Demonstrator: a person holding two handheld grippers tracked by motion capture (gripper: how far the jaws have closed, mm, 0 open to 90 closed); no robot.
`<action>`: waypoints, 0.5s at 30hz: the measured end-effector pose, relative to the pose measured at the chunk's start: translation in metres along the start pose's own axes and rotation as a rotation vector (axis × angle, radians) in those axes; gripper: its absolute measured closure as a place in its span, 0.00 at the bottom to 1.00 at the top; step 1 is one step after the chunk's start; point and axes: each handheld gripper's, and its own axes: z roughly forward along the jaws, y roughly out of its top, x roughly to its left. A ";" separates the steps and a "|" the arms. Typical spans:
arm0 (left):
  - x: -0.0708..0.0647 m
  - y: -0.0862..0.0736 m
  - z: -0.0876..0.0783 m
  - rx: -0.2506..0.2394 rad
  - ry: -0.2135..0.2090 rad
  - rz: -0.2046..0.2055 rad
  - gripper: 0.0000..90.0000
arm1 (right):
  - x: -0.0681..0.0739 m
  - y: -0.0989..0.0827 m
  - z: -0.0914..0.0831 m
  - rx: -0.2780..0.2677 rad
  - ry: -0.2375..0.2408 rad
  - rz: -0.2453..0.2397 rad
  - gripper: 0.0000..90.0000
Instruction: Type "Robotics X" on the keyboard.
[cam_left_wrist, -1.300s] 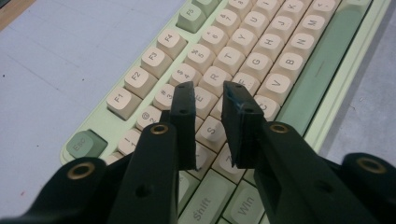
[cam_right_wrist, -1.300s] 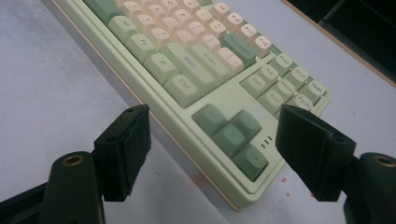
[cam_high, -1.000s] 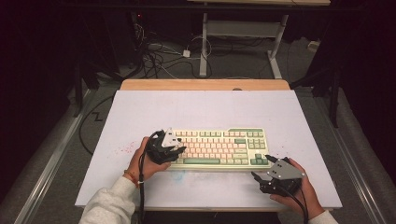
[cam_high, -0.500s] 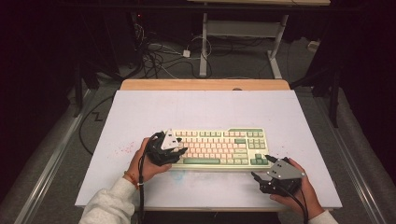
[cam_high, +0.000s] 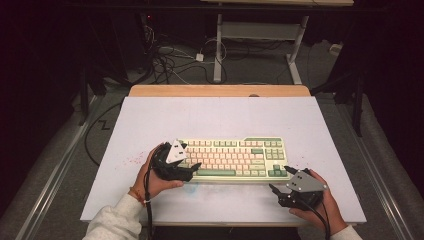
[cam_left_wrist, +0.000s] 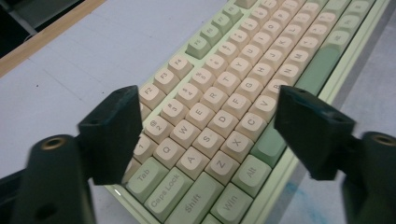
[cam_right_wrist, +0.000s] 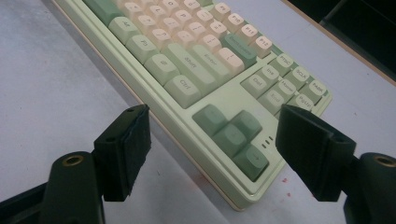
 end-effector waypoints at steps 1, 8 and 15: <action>-0.001 -0.002 -0.002 -0.014 -0.002 -0.012 0.20 | 0.000 0.000 0.000 0.000 0.001 0.000 0.30; -0.010 -0.009 -0.012 -0.061 -0.012 -0.048 0.27 | 0.000 0.000 0.000 -0.003 0.001 0.000 0.30; -0.013 -0.013 -0.014 -0.039 -0.046 -0.063 0.71 | 0.000 0.001 0.000 -0.005 0.001 -0.002 0.30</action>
